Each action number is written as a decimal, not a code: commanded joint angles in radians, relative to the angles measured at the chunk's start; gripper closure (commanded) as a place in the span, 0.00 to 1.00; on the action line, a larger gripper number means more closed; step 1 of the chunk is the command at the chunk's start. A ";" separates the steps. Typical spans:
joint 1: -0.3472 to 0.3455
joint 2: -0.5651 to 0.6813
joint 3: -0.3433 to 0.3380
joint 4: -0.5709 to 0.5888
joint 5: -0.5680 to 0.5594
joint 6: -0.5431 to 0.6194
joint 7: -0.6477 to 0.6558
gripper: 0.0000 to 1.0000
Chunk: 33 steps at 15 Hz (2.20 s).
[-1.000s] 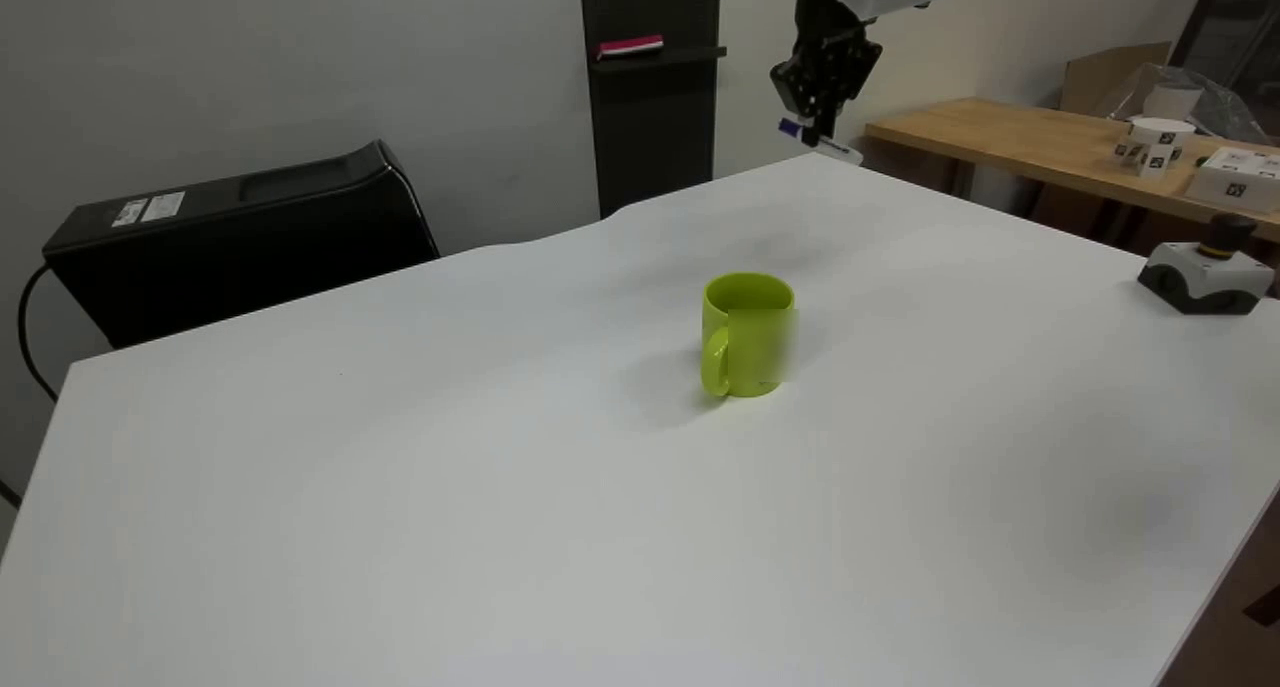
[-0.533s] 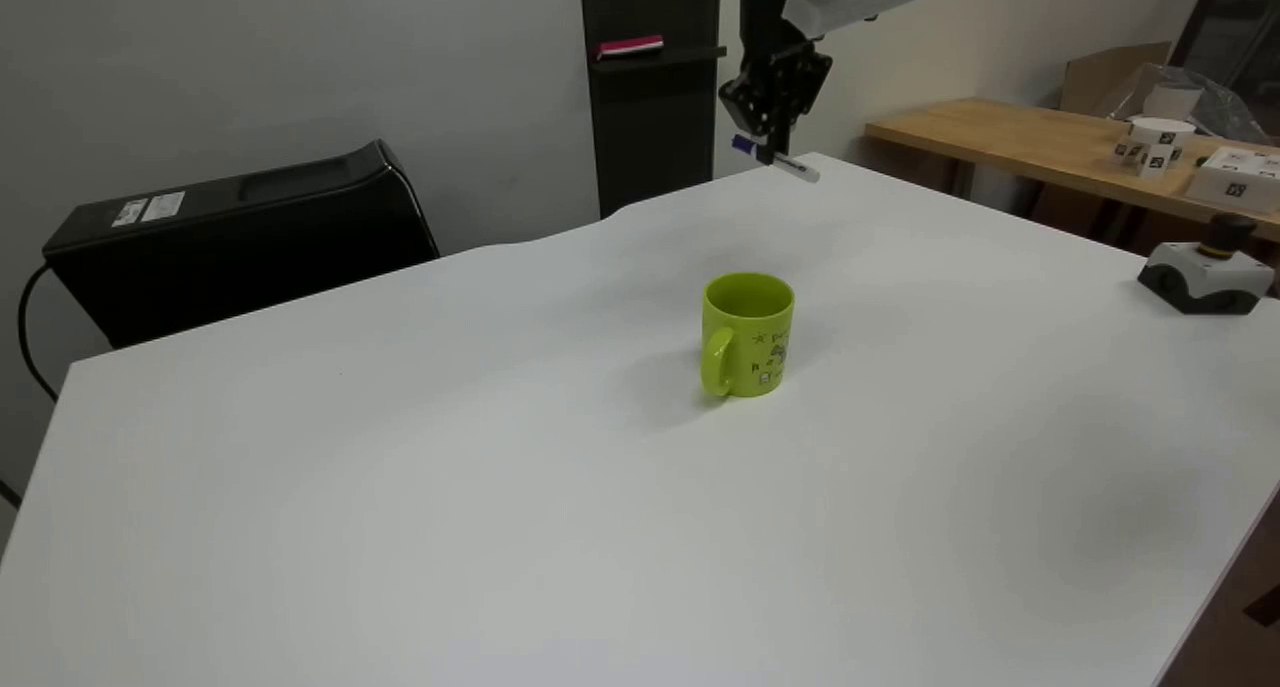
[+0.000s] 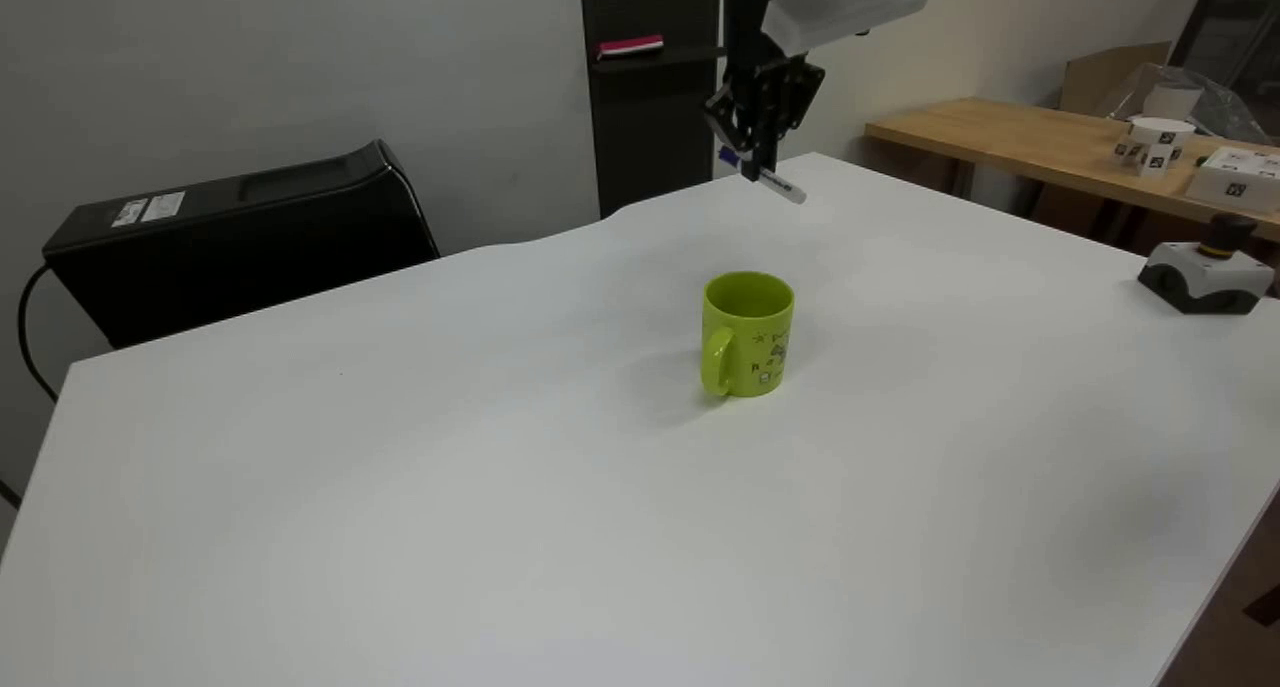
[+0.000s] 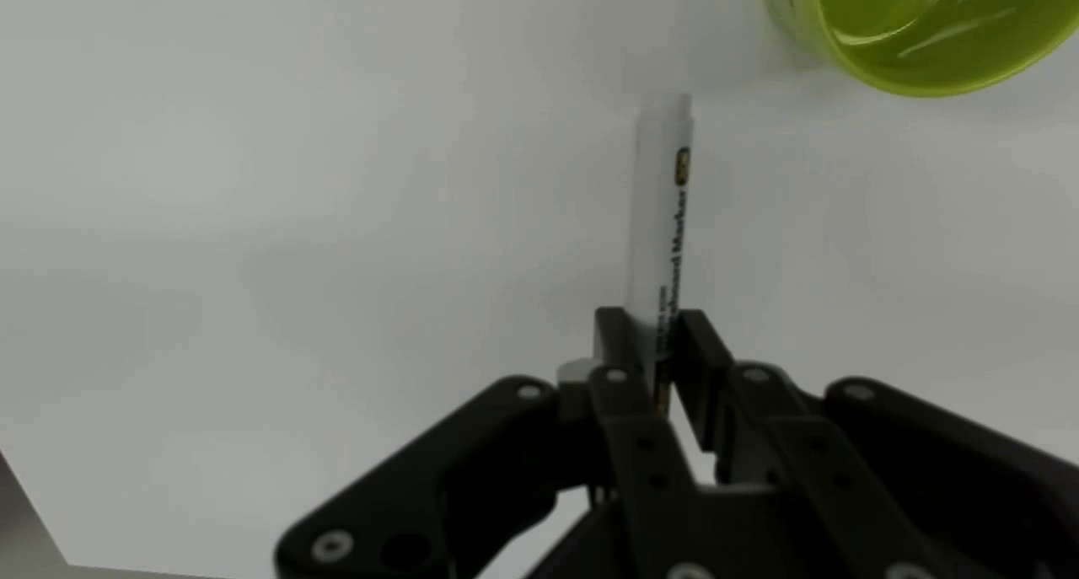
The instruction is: Pick up the marker and put it in the white cup
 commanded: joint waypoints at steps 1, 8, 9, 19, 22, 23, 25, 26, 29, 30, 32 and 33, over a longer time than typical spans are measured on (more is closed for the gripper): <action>0.041 -0.073 -0.010 -0.104 -0.043 0.031 0.122 0.96; 0.107 -0.104 -0.017 -0.190 -0.086 0.070 0.283 0.96; 0.119 -0.106 -0.023 -0.202 -0.100 0.087 0.312 0.96; 0.270 -0.076 -0.161 -0.251 -0.359 0.257 0.665 0.96; 0.306 -0.068 -0.191 -0.255 -0.442 0.269 0.764 0.96; 0.314 -0.067 -0.198 -0.259 -0.471 0.274 0.797 0.96; 0.320 -0.067 -0.203 -0.268 -0.533 0.278 0.862 0.96; 0.317 -0.067 -0.201 -0.272 -0.560 0.275 0.890 0.96; 0.296 -0.069 -0.180 -0.286 -0.621 0.264 0.954 0.96; 0.288 -0.070 -0.172 -0.293 -0.633 0.260 0.968 0.96; 0.276 -0.073 -0.158 -0.309 -0.649 0.259 0.988 0.96; 0.273 -0.073 -0.153 -0.317 -0.658 0.259 0.997 0.96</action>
